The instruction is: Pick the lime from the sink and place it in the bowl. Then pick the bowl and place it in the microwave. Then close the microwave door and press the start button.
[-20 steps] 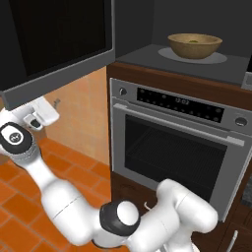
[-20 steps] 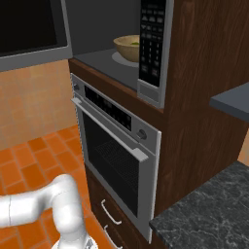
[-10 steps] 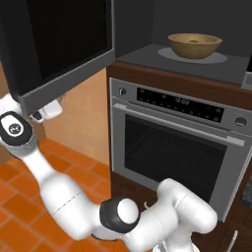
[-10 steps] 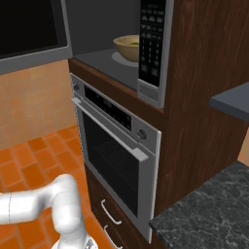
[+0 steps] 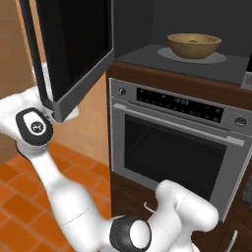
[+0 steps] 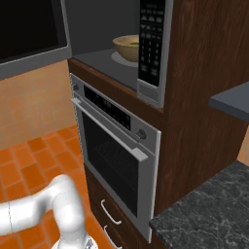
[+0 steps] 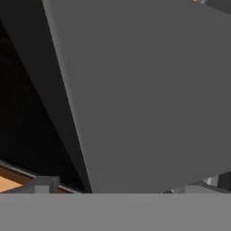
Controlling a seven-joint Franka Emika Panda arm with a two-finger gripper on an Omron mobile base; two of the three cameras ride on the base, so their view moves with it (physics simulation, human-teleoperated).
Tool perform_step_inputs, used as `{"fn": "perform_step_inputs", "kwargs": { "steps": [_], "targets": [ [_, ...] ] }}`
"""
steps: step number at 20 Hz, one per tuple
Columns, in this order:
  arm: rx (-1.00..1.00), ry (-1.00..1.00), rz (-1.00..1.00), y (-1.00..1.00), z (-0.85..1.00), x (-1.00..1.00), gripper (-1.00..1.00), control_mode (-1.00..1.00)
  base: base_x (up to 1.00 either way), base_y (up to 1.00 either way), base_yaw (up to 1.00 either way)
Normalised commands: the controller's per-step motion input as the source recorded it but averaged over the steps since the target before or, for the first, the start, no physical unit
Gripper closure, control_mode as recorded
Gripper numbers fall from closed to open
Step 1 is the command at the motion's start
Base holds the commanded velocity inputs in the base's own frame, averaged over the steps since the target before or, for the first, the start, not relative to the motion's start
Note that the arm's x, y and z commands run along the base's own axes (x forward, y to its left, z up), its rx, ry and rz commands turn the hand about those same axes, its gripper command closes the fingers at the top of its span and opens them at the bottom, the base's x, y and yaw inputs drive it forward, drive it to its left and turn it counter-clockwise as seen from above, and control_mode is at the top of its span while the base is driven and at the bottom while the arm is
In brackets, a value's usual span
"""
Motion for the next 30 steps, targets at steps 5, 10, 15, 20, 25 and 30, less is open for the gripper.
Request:
{"fn": "perform_step_inputs", "kwargs": {
  "steps": [5,10,15,20,25,30],
  "targets": [
    [0.27,-0.35,0.19,-0.73,0.34,-0.54,-1.0,-1.0,0.0,0.0,0.0],
    [0.28,-0.31,0.2,-0.67,0.34,-0.44,-1.0,-1.0,0.0,0.0,0.0],
    [0.26,-0.26,0.17,-0.58,0.5,-0.26,-1.0,-1.0,0.0,0.0,0.0],
    [0.2,-0.06,0.04,-0.31,0.67,-0.04,-1.0,-1.0,0.0,0.0,0.0],
    [0.15,0.0,-0.03,-0.25,0.56,0.01,-1.0,-1.0,0.0,0.0,0.0],
    [0.14,0.0,-0.13,-0.36,0.53,0.01,-1.0,-1.0,0.0,0.0,0.0]
  ]
}}
